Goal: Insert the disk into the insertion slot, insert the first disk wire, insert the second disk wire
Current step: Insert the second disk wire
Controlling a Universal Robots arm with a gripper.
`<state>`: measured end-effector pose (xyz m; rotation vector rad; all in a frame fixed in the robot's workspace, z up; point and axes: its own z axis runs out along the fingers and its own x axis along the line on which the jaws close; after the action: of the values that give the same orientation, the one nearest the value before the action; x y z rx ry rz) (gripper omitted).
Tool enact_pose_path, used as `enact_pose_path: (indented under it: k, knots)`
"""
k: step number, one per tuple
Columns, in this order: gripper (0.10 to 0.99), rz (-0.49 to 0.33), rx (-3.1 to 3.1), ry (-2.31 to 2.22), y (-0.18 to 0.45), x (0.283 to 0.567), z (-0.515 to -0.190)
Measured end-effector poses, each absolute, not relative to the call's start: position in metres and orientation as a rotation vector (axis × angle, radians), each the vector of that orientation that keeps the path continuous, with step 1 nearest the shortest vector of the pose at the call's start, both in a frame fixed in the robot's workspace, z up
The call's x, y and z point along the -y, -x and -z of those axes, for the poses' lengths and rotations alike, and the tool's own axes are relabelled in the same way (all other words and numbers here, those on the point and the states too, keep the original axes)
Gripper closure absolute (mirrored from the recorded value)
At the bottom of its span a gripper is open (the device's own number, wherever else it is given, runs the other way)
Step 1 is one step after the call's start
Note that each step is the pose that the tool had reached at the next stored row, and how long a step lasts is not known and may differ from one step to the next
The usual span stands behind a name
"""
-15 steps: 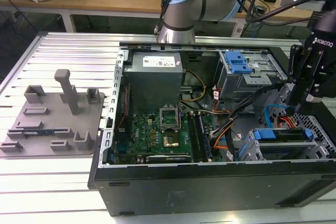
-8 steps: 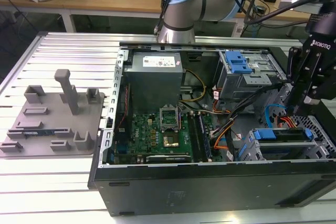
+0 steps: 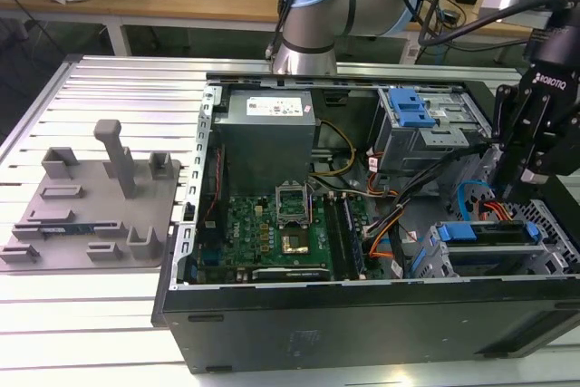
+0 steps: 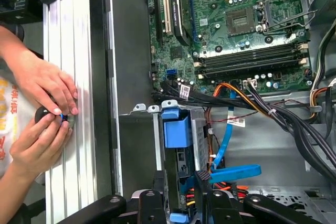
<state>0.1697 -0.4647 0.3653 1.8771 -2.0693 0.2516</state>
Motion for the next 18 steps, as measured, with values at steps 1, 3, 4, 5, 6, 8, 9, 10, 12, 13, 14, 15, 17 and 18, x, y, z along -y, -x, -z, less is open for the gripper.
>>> enact_pose_path:
  k: [1, 3, 4, 5, 6, 8, 9, 10, 12, 13, 14, 15, 17, 18]
  knots:
    - [0.722, -0.25, 2.07, -1.878, -0.1697, 0.4647, -0.3651]
    - [0.722, -0.246, 2.072, -1.88, -0.1697, 0.4648, -0.3651]
    - [0.722, -0.241, 2.075, -1.884, -0.1697, 0.4648, -0.3649]
    - [0.722, -0.237, 2.077, -1.886, -0.1697, 0.4648, -0.3648]
    - [0.722, -0.235, 2.078, -1.887, -0.1697, 0.4647, -0.3647]
    - [0.804, -0.231, 2.08, -1.889, -0.1697, 0.4648, -0.3646]
    - [0.878, -0.23, 2.081, -1.89, -0.1697, 0.4647, -0.3645]
    - [0.878, -0.229, 2.081, -1.891, -0.1697, 0.4648, -0.3644]
    - [0.878, -0.228, 2.082, -1.891, -0.1697, 0.465, -0.3643]
    - [0.878, -0.228, 2.082, -1.891, -0.1697, 0.4651, -0.3643]
    - [0.89, -0.228, 2.082, -1.891, -0.1697, 0.4654, -0.3642]
    - [0.925, -0.228, 2.082, -1.891, -0.1697, 0.4657, -0.3641]
    - [0.925, -0.228, 2.082, -1.891, -0.1697, 0.4659, -0.364]
    - [0.925, -0.228, 2.082, -1.891, -0.1697, 0.4659, -0.364]
